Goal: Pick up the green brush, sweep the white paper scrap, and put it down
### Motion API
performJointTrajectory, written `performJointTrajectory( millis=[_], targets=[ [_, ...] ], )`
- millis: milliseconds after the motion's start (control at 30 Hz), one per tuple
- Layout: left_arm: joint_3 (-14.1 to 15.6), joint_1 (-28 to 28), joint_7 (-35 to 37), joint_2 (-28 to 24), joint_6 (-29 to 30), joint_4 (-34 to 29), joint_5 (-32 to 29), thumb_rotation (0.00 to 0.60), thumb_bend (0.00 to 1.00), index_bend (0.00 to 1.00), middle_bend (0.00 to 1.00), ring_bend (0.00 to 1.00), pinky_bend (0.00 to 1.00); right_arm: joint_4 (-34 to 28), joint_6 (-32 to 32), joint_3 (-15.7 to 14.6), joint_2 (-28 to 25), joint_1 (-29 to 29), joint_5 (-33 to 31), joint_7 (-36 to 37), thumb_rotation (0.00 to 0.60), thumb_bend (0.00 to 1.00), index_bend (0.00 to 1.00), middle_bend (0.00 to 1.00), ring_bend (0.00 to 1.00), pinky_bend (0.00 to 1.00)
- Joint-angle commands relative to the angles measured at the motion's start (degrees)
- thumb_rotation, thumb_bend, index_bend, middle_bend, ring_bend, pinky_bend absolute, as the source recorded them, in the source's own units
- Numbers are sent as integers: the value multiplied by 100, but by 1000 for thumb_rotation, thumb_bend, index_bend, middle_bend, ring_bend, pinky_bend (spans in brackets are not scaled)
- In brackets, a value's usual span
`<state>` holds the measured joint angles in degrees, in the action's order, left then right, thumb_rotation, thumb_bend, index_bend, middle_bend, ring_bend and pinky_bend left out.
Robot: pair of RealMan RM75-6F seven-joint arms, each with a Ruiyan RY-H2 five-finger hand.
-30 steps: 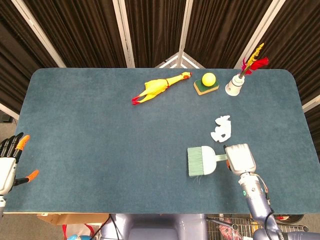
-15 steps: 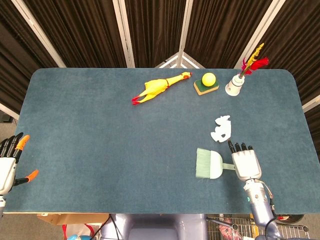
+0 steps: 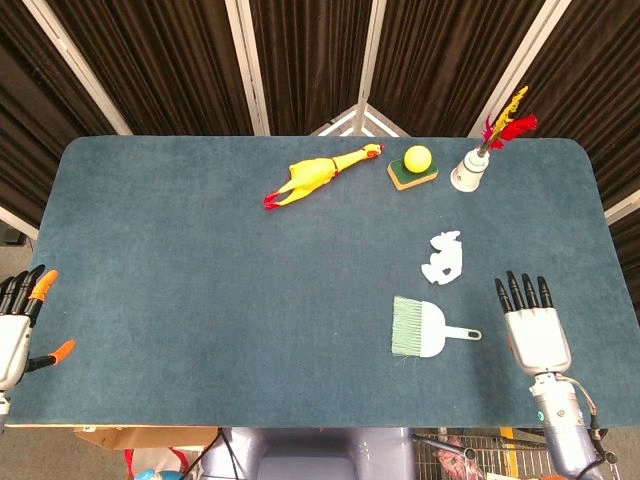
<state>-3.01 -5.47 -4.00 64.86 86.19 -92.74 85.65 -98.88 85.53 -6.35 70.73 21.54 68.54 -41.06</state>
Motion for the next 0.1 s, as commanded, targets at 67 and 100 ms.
performJointTrajectory(
  millis=[67, 100],
  targets=[
    [12, 3, -149, -1, -36, 34, -42, 600, 10, 0, 0, 0, 0, 275, 606, -123, -320, -456, 898, 1344, 600, 341, 0, 0, 0, 34],
    [17, 1, -188, -8, -57, 27, -60, 600, 10, 0, 0, 0, 0, 367, 702, -152, -351, -527, 1027, 1497, 600, 335, 0, 0, 0, 21]
  ],
)
